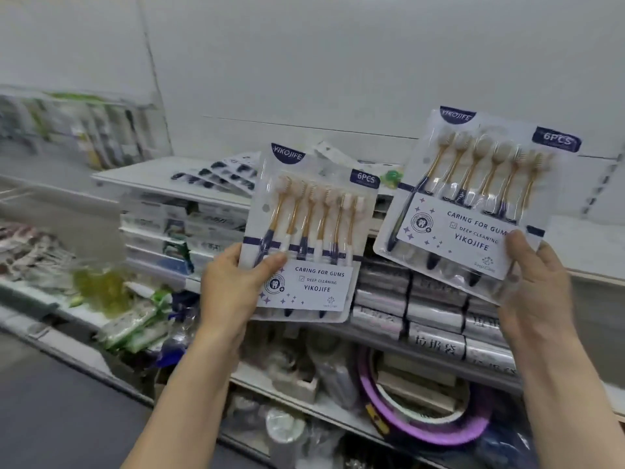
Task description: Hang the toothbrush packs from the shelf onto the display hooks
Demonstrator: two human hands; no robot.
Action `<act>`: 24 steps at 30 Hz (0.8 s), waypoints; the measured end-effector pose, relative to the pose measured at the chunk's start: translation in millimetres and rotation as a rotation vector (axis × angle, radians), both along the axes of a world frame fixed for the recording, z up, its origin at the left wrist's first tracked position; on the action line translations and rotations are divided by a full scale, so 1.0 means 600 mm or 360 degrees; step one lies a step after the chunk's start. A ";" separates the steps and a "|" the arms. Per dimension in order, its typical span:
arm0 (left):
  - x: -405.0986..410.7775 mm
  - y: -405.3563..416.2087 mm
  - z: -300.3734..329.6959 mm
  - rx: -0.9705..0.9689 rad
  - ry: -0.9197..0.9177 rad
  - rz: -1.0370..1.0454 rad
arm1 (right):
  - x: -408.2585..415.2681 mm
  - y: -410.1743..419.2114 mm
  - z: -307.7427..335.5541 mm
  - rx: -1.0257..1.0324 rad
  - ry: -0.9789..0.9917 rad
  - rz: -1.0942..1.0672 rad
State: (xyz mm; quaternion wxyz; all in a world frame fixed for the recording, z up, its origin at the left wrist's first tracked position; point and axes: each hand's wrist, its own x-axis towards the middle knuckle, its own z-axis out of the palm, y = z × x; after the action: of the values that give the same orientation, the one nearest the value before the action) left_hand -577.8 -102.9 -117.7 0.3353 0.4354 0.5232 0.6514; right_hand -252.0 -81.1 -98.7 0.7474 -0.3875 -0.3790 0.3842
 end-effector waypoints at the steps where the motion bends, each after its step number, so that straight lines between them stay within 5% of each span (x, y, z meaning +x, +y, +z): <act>1: -0.054 -0.018 -0.004 0.0026 -0.0023 0.0078 | -0.056 0.007 -0.002 0.0013 0.0014 0.0066; 6: -0.293 -0.109 -0.024 0.0151 -0.0078 0.0384 | -0.321 0.040 -0.027 0.0184 0.0200 0.0481; 12: -0.508 -0.157 -0.033 0.0207 -0.0125 0.0640 | -0.607 0.060 -0.033 0.0058 -0.0138 0.0651; 17: -0.685 -0.154 -0.053 0.0351 -0.0072 0.0817 | -0.831 0.112 -0.048 0.0130 -0.0237 0.0864; 24: -0.977 -0.075 -0.076 0.0168 0.0021 0.1091 | -1.166 0.234 -0.072 0.0066 -0.0206 0.1043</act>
State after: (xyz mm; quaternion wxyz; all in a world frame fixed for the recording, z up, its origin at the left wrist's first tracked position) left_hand -1164.1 -148.1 -163.1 0.0708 0.2552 0.6068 0.7494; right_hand -951.6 59.3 -141.8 0.5661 -0.2532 -0.5380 0.5710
